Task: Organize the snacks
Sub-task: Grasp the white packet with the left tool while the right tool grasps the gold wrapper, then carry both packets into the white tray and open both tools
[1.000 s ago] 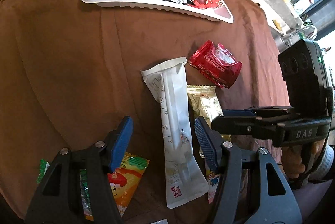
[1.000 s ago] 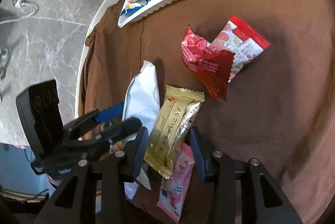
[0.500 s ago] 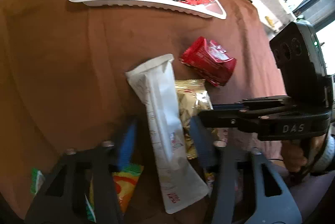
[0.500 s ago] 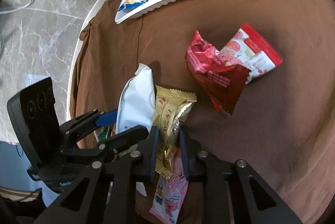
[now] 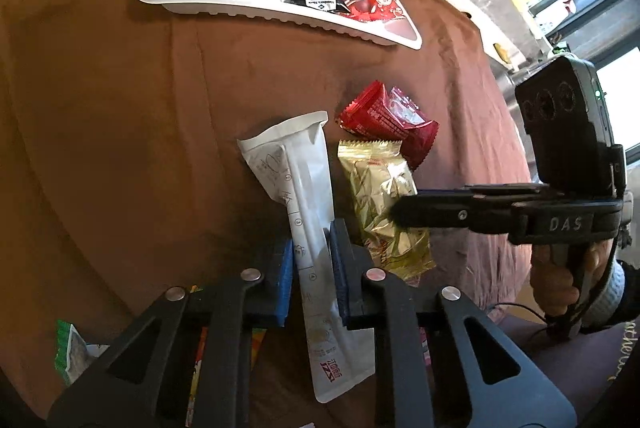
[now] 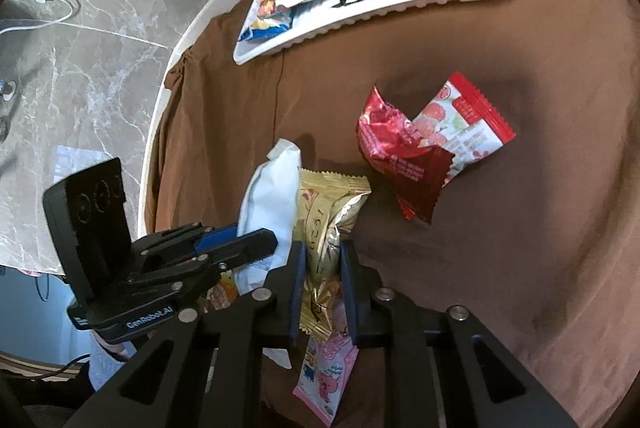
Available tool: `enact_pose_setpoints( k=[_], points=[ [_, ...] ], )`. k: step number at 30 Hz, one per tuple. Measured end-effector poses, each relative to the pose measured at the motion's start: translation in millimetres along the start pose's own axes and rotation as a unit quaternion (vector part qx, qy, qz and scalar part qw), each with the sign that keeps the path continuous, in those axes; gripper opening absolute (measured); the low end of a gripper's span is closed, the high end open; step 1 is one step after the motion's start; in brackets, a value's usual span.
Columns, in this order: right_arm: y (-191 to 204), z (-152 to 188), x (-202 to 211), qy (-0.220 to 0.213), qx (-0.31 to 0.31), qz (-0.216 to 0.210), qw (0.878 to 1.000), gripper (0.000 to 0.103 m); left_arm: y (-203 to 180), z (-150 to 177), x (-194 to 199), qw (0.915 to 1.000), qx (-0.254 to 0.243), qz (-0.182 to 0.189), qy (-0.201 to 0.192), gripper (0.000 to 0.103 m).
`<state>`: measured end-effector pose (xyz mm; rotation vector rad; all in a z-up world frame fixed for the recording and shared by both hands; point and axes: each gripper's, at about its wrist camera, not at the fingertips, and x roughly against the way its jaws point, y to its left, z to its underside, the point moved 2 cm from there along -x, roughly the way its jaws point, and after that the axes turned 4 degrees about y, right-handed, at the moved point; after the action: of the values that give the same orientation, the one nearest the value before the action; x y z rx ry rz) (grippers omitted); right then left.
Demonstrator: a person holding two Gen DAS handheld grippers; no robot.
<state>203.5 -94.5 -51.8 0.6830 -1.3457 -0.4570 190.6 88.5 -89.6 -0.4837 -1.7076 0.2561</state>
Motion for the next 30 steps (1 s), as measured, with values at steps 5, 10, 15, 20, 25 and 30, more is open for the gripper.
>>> enact_pose_setpoints(
  k=[5,10,15,20,25,30],
  points=[
    [-3,0,6,-0.007,-0.002,-0.001,1.000,0.019,0,1,0,1.0000,0.003,-0.001,-0.002,0.014],
    [-4,3,6,-0.007,-0.003,0.005,1.000,0.019,1,1,-2,1.0000,0.006,0.001,0.002,0.014],
    [-3,5,5,-0.005,-0.006,0.006,1.000,0.020,4,2,-4,0.9998,0.017,0.012,0.004,0.014],
    [-2,6,4,-0.006,-0.013,0.005,1.000,0.020,2,2,-5,0.9998,0.018,0.009,0.001,0.013],
    [-3,5,8,-0.011,-0.017,-0.002,1.000,0.020,-1,5,-2,0.9997,0.017,0.017,-0.004,0.012],
    [-3,2,15,-0.016,-0.020,-0.011,1.000,0.020,-4,3,10,0.9991,0.015,0.036,-0.016,0.012]
  ],
)
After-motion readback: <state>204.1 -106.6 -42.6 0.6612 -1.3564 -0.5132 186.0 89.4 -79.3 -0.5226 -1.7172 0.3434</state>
